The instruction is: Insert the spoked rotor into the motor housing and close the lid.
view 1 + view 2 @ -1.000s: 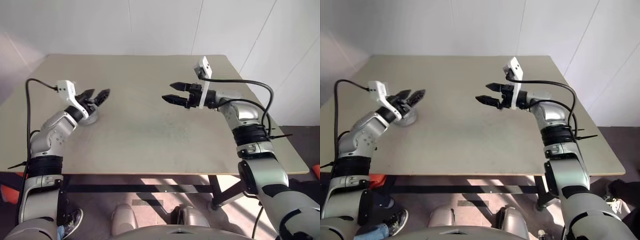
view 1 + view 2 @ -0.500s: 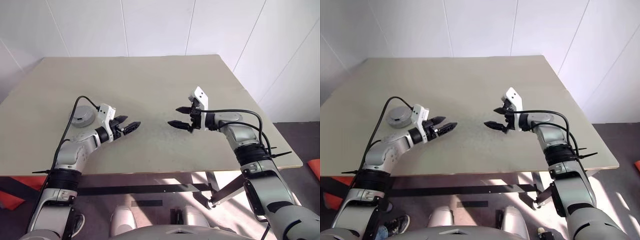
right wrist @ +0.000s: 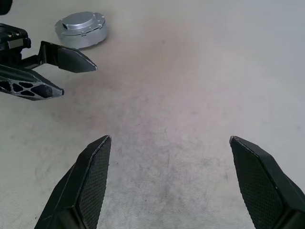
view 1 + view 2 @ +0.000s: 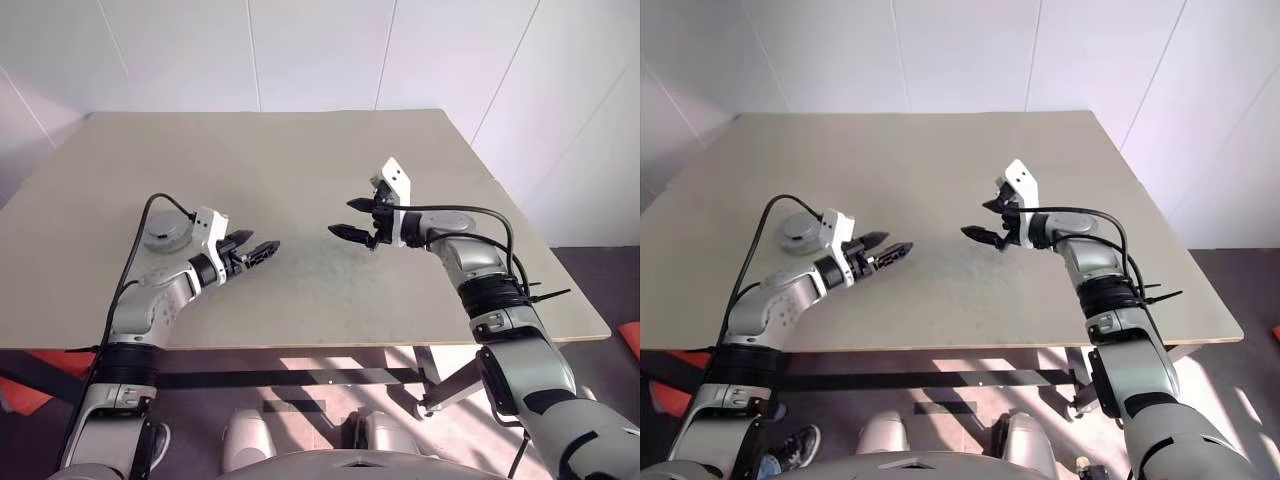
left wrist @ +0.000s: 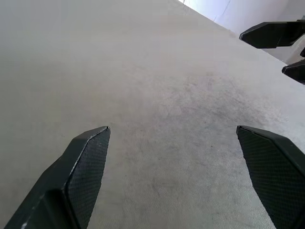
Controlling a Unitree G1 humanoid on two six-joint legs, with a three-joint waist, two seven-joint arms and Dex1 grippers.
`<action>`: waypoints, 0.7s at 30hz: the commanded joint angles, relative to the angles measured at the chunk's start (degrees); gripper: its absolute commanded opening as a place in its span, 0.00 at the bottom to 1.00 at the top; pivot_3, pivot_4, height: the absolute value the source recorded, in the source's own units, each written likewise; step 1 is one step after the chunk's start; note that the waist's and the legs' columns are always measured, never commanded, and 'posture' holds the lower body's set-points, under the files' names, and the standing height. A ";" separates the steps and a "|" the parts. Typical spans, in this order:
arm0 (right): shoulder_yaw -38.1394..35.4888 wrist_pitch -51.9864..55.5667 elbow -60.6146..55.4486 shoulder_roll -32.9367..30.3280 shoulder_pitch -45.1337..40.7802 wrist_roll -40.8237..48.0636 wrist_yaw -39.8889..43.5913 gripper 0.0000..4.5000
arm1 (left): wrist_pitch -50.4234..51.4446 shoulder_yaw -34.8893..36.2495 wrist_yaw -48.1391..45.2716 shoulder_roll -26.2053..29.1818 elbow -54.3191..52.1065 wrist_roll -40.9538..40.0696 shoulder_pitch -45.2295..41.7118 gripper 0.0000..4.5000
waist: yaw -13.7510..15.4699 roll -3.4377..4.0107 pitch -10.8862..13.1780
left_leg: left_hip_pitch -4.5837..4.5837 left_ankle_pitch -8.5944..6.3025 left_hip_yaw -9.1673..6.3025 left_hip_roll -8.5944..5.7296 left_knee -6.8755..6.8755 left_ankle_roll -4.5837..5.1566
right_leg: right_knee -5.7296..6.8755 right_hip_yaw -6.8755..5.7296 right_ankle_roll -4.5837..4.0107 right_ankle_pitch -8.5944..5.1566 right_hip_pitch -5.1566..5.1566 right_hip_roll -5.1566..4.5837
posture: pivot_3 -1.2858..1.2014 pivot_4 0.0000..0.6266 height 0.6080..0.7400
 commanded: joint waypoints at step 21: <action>-3.26 -2.06 -0.44 -1.61 -0.41 -0.82 -3.43 1.00 | -1.78 1.71 -0.07 -2.36 1.34 1.53 -4.09 1.00 | -0.10 0.02 0.01 | 0.00 -0.01 0.01 0.00 -0.01 0.01 | -0.02 0.01 0.00 0.00 -0.03 0.01 | 0.52 0.00 1.00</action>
